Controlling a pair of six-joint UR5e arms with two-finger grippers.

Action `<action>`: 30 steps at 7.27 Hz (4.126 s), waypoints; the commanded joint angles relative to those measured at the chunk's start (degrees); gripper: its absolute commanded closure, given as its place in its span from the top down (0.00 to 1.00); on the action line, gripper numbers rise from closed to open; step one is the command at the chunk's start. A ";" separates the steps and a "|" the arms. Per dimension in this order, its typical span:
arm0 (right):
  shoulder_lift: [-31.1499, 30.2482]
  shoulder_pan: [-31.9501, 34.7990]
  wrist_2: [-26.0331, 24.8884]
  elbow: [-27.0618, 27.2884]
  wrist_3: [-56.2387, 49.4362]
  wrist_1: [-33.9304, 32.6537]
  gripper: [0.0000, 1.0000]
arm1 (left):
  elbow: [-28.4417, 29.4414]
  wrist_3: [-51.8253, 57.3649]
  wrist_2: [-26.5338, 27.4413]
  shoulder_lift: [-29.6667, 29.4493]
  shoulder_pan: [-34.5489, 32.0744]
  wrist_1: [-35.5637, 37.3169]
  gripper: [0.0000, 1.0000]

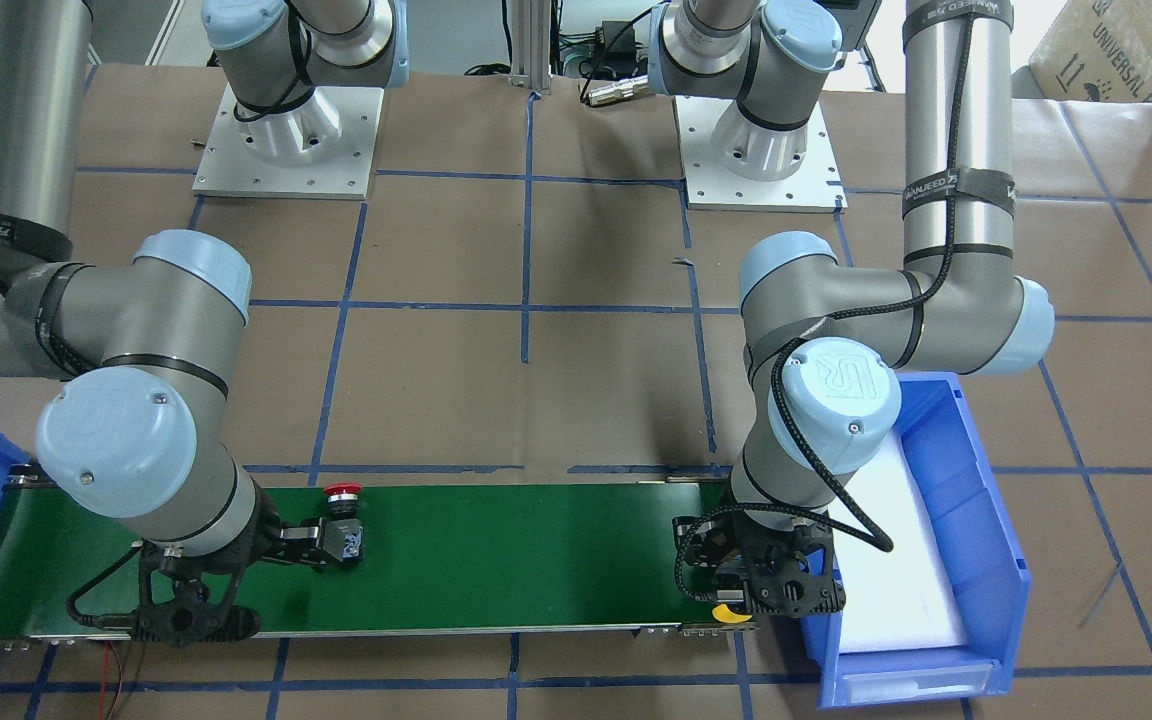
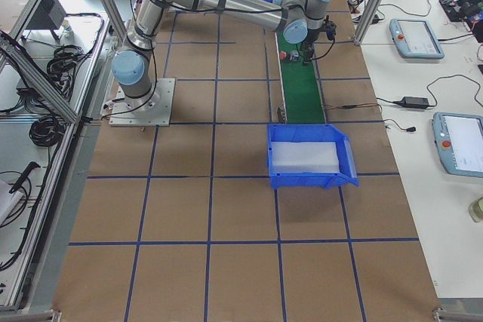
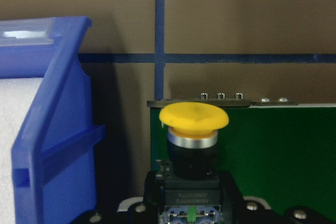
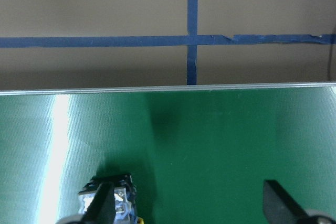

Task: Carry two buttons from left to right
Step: 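Place the yellow button on the belt while the right gripper grasps the red button, then carry the red button to the far bin while the left gripper withdraws, then lower the red button into the far blue bin with the right gripper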

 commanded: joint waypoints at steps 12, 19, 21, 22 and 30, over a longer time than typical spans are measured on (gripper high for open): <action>1.75 0.36 1.61 0.34 -1.68 0.88 0.86 | -0.50 1.08 3.22 4.98 4.13 -4.41 1.00; 0.44 -2.18 0.56 -1.15 -9.22 7.38 0.08 | -2.43 2.75 3.04 17.63 8.17 -9.85 1.00; -0.27 -6.29 0.21 -5.09 -13.53 11.82 0.08 | -2.87 2.40 3.22 22.38 7.57 -15.88 1.00; -0.27 -9.80 -0.84 -7.54 -16.68 14.04 0.10 | -3.48 2.74 3.13 22.40 7.91 -16.97 1.00; 0.60 -30.04 -10.66 -14.42 -28.74 21.91 0.05 | -8.31 4.94 2.08 26.24 7.21 -16.71 1.00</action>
